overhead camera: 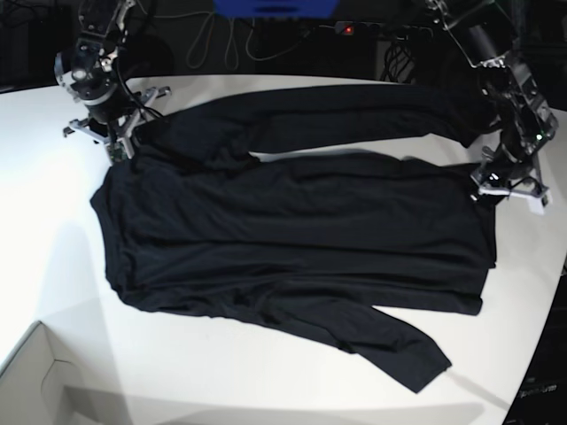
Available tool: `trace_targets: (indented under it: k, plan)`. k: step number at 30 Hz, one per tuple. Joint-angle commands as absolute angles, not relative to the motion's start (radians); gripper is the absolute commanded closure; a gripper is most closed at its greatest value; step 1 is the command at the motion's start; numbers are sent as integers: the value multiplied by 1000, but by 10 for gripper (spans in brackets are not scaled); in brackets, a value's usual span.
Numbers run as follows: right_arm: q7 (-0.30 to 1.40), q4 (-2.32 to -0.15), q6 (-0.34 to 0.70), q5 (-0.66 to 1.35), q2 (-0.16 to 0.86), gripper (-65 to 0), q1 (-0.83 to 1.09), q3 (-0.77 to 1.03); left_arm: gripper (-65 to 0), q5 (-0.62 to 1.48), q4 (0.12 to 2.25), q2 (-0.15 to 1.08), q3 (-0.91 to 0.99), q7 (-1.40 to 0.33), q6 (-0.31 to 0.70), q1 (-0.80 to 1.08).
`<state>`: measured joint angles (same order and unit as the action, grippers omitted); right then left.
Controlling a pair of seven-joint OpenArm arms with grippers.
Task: Layout the t-shirt on the table in an organized manner, then fold the t-shirt properly
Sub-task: 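Grasp the shirt edge near the sleeve with the left gripper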
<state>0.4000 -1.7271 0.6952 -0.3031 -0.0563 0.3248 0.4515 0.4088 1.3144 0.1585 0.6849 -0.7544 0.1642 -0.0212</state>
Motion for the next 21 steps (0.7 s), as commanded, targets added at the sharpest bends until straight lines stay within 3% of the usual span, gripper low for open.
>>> trace_targets:
  k: [1,21]
  plan:
    - [383,-1744,698,-291,-54,-145,320,455,-237,418,1325,176,677,-728,170,-36]
    - [384,-1744,698,-291,-54,-145,315,455,-229,427,1331,174,673,-690,168,-8]
